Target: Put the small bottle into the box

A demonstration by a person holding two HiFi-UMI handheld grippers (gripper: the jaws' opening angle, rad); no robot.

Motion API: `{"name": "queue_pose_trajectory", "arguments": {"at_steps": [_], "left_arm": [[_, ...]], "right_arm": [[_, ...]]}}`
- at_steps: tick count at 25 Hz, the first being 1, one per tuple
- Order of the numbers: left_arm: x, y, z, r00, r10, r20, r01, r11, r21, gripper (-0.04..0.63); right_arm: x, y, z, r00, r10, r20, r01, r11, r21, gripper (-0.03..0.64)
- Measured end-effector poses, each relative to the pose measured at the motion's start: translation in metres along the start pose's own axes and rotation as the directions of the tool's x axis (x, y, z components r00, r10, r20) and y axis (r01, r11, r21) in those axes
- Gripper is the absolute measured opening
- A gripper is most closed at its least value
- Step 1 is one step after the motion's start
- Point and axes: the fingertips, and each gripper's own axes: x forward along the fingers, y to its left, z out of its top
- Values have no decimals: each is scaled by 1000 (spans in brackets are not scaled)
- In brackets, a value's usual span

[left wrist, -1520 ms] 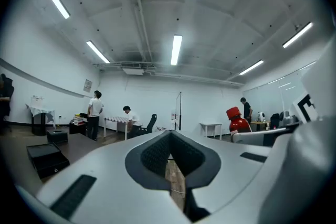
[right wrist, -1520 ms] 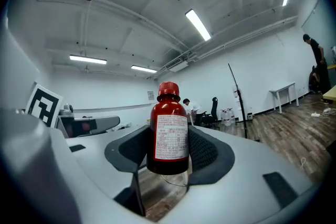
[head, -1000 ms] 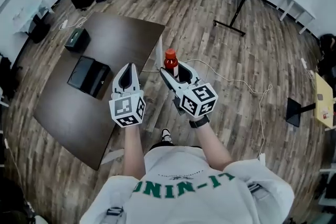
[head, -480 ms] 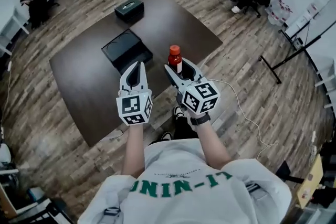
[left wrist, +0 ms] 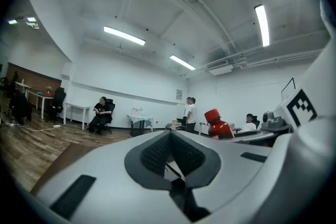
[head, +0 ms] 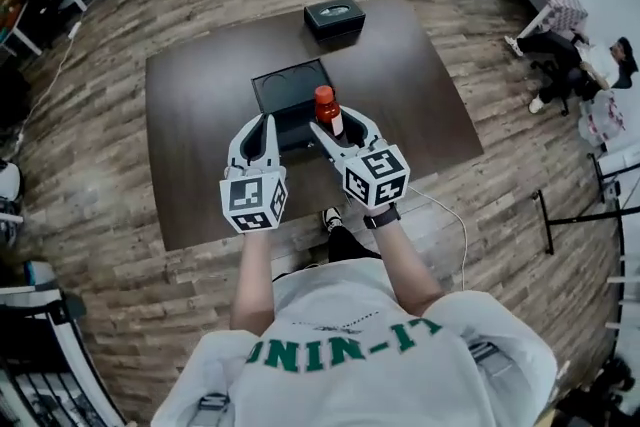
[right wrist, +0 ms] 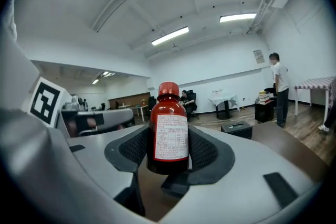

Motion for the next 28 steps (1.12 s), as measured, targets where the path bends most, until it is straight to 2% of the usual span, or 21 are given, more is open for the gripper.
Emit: {"name": "queue_pose_trajectory", "arguments": {"at_steps": [5, 9, 12, 18, 22, 24, 28], "left_arm": [[38, 18, -9, 998, 57, -28, -58, 997, -43, 12], [70, 39, -21, 993, 111, -46, -113, 993, -39, 11], [93, 52, -31, 988, 137, -66, -140, 989, -37, 11], [117, 66, -53, 976, 183, -115, -189, 981, -40, 11], [127, 78, -66, 969, 206, -139, -215, 975, -51, 11], [131, 83, -74, 964, 218, -154, -229, 972, -58, 11], [138, 88, -89, 957, 231, -178, -246, 967, -69, 12]], "right_arm": [[58, -29, -25, 987, 98, -124, -105, 993, -54, 235], [101, -43, -49, 957, 188, -220, -220, 967, -131, 235], [127, -56, -68, 924, 235, -301, -298, 936, -185, 235], [163, -79, -128, 825, 282, -490, -445, 858, -255, 235], [178, -87, -177, 725, 289, -626, -547, 793, -268, 235], [187, -93, -202, 678, 278, -680, -591, 756, -280, 235], [199, -109, -244, 607, 224, -763, -649, 694, -313, 235]]}}
